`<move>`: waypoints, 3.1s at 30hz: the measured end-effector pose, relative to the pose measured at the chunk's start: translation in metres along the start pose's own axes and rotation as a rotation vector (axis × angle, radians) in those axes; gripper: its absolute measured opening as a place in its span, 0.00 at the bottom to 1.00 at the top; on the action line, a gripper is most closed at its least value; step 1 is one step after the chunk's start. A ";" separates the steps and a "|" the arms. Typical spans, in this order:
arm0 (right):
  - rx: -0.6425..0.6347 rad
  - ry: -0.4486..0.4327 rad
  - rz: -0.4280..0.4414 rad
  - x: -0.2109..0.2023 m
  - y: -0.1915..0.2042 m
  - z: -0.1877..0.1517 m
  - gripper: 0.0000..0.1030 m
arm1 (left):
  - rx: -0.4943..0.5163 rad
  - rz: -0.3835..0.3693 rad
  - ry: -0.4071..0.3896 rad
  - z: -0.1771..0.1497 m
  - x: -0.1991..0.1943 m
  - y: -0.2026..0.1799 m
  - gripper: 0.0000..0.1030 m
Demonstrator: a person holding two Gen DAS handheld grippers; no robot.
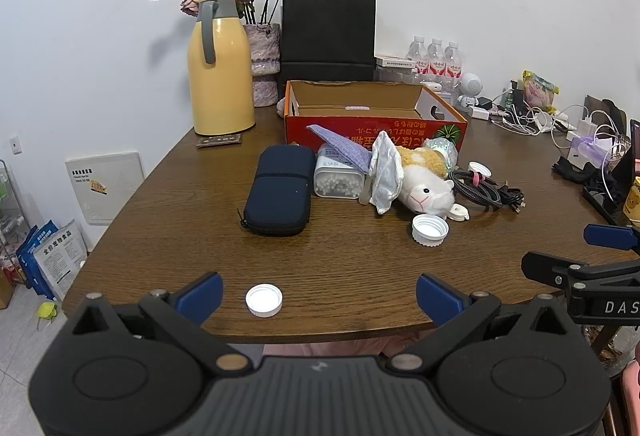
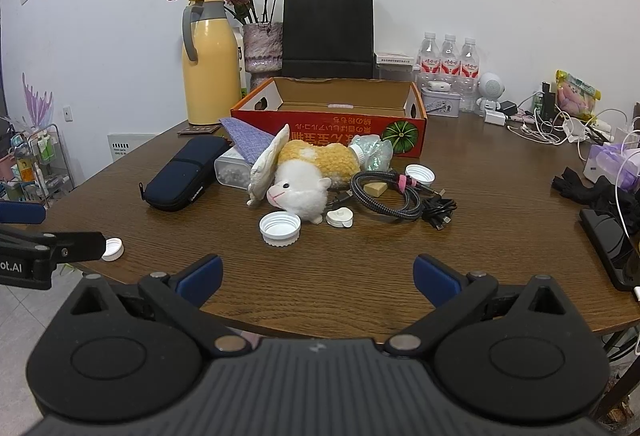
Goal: Organize objects
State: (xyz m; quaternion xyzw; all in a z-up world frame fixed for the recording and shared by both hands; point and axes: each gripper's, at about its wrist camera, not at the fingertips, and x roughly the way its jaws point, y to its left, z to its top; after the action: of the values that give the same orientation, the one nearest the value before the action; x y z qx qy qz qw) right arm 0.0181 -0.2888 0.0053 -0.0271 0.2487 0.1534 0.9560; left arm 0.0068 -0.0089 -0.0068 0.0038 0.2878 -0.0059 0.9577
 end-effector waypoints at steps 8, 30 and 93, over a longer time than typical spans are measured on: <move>-0.002 0.002 0.000 0.001 0.001 0.000 1.00 | 0.001 0.000 0.000 0.000 0.000 0.000 1.00; -0.005 0.009 0.004 0.004 0.003 -0.001 1.00 | 0.004 -0.002 -0.003 0.000 0.001 0.000 1.00; -0.076 0.076 0.119 0.131 0.031 0.015 0.39 | -0.079 -0.025 0.097 -0.002 0.087 0.047 0.26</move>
State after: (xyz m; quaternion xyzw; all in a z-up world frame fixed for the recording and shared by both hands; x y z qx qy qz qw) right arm 0.1239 -0.2210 -0.0444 -0.0541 0.2799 0.2181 0.9333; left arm 0.0786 0.0378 -0.0564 -0.0372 0.3342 -0.0064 0.9418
